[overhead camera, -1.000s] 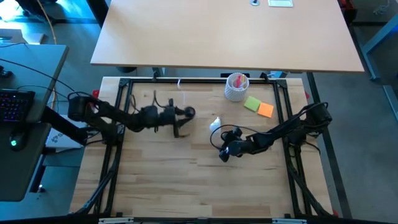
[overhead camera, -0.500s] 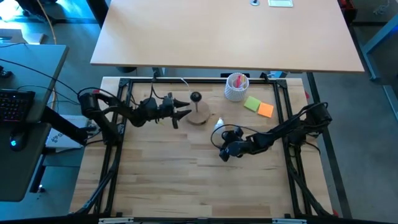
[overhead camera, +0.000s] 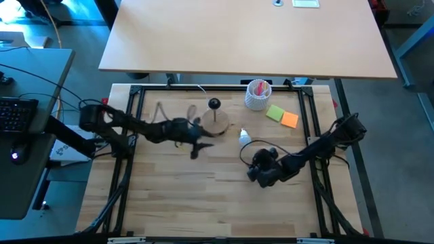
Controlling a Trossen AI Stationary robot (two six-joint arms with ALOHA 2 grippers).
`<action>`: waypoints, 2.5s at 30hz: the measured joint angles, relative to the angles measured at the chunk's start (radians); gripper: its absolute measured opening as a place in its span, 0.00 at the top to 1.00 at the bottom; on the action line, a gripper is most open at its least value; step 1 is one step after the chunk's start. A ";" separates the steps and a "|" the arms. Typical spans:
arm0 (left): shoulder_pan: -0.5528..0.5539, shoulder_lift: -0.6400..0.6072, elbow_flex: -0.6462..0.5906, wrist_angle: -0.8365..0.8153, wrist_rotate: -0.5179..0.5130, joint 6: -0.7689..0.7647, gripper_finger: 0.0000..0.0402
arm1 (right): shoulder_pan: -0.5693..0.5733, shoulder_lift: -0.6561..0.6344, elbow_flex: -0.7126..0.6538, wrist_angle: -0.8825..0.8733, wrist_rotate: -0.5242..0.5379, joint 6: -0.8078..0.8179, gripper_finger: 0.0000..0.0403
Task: Screw lightbulb
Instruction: Insert the white lightbulb into the desk lamp
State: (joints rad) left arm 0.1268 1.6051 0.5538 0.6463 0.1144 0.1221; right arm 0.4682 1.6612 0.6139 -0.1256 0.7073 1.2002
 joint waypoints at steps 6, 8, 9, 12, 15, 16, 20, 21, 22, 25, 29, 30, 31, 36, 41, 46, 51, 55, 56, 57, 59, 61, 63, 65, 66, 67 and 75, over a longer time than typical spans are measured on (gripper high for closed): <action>-0.011 0.226 0.276 -0.121 -0.030 0.064 0.59 | 0.005 -0.007 0.000 -0.120 0.037 0.102 0.26; 0.001 0.291 0.362 -0.174 -0.035 0.071 0.59 | 0.003 -0.007 0.000 -0.102 0.061 0.086 0.26; 0.008 0.321 0.401 -0.208 -0.041 0.070 0.59 | 0.003 -0.007 0.000 -0.091 0.069 0.079 0.26; 0.030 0.405 0.513 -0.298 -0.061 0.049 0.60 | 0.003 -0.007 0.000 -0.094 0.082 0.077 0.26; 0.046 0.472 0.598 -0.373 -0.052 0.044 0.60 | 0.003 -0.006 0.000 -0.107 0.081 0.077 0.26; 0.050 0.486 0.612 -0.391 -0.031 0.057 0.60 | 0.003 -0.006 0.000 -0.107 0.079 0.077 0.26; 0.043 0.539 0.657 -0.390 0.056 0.115 0.60 | 0.005 -0.006 0.000 -0.135 0.086 0.077 0.26; 0.038 0.551 0.670 -0.391 0.062 0.125 0.60 | 0.010 -0.006 0.001 -0.150 0.095 0.077 0.26; 0.034 0.559 0.677 -0.385 0.063 0.137 0.60 | 0.014 -0.006 0.001 -0.172 0.111 0.078 0.26; 0.025 0.563 0.675 -0.390 0.041 0.158 0.60 | 0.031 -0.008 0.001 -0.240 0.201 0.078 0.26; 0.030 0.550 0.674 -0.415 -0.065 0.113 0.60 | -0.001 -0.062 -0.015 -0.367 0.190 0.039 0.26; 0.039 0.547 0.676 -0.414 -0.073 0.105 0.60 | -0.016 -0.084 -0.026 -0.388 0.186 0.016 0.26; 0.048 0.542 0.675 -0.417 -0.080 0.100 0.60 | -0.028 -0.111 -0.041 -0.399 0.185 -0.021 0.26; 0.098 0.526 0.675 -0.409 -0.079 0.129 0.58 | -0.103 -0.290 -0.140 -0.327 0.097 -0.266 0.26; 0.165 0.532 0.734 -0.398 0.069 0.204 0.51 | -0.208 -0.473 -0.277 -0.143 -0.032 -0.490 0.26; 0.191 0.581 0.812 -0.393 0.154 0.294 0.45 | -0.324 -0.572 -0.391 0.076 -0.073 -0.628 0.26; 0.193 0.613 0.848 -0.403 0.169 0.351 0.44 | -0.418 -0.579 -0.452 0.277 -0.173 -0.745 0.26; 0.194 0.636 0.854 -0.399 0.171 0.362 0.44 | -0.471 -0.562 -0.466 0.318 -0.214 -0.814 0.26; 0.193 0.647 0.854 -0.387 0.173 0.365 0.44 | -0.484 -0.561 -0.466 0.315 -0.218 -0.822 0.26; 0.193 0.659 0.857 -0.360 0.178 0.370 0.44 | -0.496 -0.561 -0.466 0.324 -0.223 -0.834 0.26; 0.194 0.672 0.854 -0.368 0.198 0.370 0.44 | -0.518 -0.547 -0.466 0.358 -0.256 -0.844 0.26; 0.191 0.698 0.864 -0.339 0.199 0.377 0.44 | -0.533 -0.544 -0.466 0.381 -0.287 -0.843 0.26; 0.188 0.708 0.863 -0.341 0.202 0.379 0.44 | -0.542 -0.529 -0.465 0.427 -0.314 -0.848 0.26; 0.185 0.714 0.864 -0.329 0.202 0.382 0.44 | -0.542 -0.519 -0.465 0.436 -0.325 -0.869 0.26; 0.183 0.717 0.864 -0.329 0.202 0.382 0.44 | -0.543 -0.503 -0.465 0.465 -0.327 -0.877 0.26; 0.182 0.719 0.863 -0.325 0.202 0.379 0.44 | -0.542 -0.494 -0.465 0.475 -0.332 -0.886 0.26; 0.174 0.724 0.865 -0.332 0.203 0.383 0.44 | -0.542 -0.398 -0.464 0.609 -0.335 -0.873 0.26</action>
State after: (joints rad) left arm 0.3008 2.3291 1.4183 0.3147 0.3170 0.5048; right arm -0.0742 1.2631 0.1497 0.4838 0.3726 0.3277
